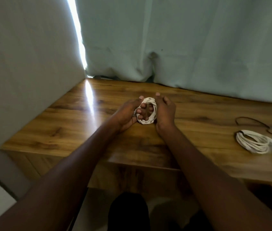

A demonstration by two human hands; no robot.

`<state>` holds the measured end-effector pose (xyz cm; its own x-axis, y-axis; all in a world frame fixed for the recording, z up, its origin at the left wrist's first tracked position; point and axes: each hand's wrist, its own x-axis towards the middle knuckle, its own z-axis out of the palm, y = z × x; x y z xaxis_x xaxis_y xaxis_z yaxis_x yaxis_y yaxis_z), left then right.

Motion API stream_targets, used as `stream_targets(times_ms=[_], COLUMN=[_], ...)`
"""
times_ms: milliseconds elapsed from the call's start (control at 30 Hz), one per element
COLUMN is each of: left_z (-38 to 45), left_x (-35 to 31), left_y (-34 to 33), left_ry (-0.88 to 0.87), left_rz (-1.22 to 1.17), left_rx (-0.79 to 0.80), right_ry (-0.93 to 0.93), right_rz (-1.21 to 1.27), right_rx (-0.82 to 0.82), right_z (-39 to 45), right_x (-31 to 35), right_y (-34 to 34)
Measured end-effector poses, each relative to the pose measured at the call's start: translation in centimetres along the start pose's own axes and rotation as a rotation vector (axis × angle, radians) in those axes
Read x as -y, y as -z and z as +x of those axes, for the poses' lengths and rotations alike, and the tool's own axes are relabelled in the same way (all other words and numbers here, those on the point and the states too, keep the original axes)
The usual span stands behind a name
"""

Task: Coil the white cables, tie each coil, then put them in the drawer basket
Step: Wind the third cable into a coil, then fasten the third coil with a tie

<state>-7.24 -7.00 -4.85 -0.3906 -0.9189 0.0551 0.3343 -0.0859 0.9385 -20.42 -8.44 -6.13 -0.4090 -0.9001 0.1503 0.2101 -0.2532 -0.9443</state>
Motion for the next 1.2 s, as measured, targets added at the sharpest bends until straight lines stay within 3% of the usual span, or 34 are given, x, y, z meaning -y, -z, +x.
stream_targets(times_ms=[233, 367, 533, 700, 767, 833, 967, 1100, 1200], left_z=[-2.3, -1.7, 1.2, 5.2, 6.4, 7.4, 8.8, 9.6, 9.6], left_x=[1.3, 2.3, 4.8, 6.8, 7.3, 7.6, 7.7, 8.2, 8.0], left_y=[-2.6, -4.9, -11.4, -17.1, -18.1, -18.5, -18.1, -17.6, -17.5], left_ry=[-0.067, -0.072, -0.064, -0.074, -0.084, -0.088, -0.1, -0.088, -0.095], left_rz=[0.093, 0.057, 0.105, 0.13, 0.122, 0.08, 0.038, -0.024, -0.068], left_rx=[-0.131, -0.168, -0.057, -0.104, -0.124, -0.121, -0.14, -0.105, -0.152], right_ry=[0.113, 0.18, 0.438, 0.633, 0.531, 0.3, -0.041, -0.051, -0.029], right_rz=[-0.114, -0.185, -0.595, -0.958, -1.233, -1.494, -1.688, -1.732, -1.629], right_rx=[0.02, -0.053, -0.229, -0.313, -0.31, -0.29, -0.159, -0.147, -0.211], right_z=[-3.4, -4.9, -5.5, -1.0, 1.8, 4.2, 7.1, 8.3, 8.7], right_x=[0.9, 1.8, 4.5, 10.0, 12.0, 13.2, 13.1, 12.3, 12.6], right_y=[3.2, 5.3, 10.8, 19.2, 22.9, 26.4, 29.7, 28.9, 26.6])
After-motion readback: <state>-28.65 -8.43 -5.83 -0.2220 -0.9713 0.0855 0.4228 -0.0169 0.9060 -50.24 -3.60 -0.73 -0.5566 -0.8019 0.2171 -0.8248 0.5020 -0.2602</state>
